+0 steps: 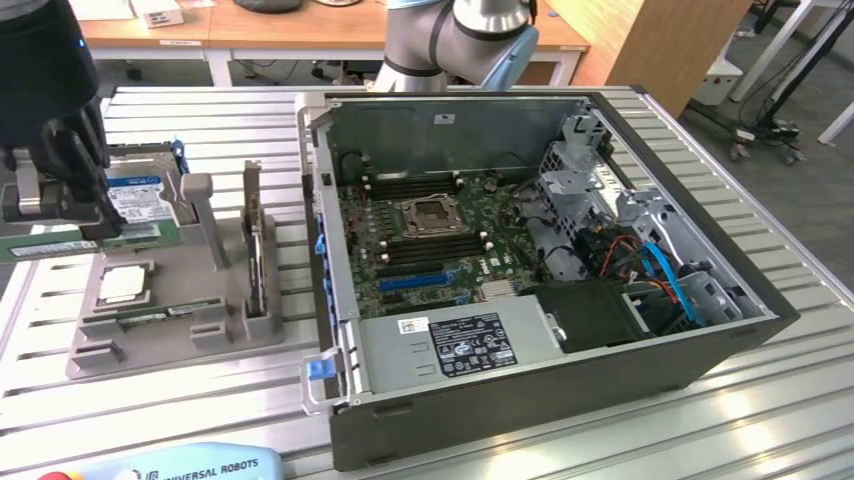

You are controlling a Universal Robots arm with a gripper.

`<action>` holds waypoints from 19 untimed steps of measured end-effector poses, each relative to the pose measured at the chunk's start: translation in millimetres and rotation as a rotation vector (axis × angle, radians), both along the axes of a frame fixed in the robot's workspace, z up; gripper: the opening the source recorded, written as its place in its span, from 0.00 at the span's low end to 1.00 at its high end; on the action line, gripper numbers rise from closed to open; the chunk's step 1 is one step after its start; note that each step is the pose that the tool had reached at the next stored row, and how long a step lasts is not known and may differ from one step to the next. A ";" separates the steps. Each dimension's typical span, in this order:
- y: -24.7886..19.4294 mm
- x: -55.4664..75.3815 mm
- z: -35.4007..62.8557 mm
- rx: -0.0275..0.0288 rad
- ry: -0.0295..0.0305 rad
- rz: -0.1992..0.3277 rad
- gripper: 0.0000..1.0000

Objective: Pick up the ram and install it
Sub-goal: 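Pick up the ram and move it above insertion slot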

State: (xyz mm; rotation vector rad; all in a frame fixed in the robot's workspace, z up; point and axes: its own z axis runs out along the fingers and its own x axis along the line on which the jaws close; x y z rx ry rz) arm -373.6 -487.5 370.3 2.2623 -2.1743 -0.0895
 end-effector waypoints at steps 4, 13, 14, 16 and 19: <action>0.0 0.0 8.7 0.0000 0.0000 0.000 0.12; 0.0 0.0 25.3 0.0000 0.0000 0.000 0.12; 0.0 0.0 27.6 0.0000 0.0000 0.000 0.12; 0.0 0.0 32.6 0.0000 0.0000 0.000 0.12; 0.0 0.0 39.8 0.0000 -0.0001 0.000 0.12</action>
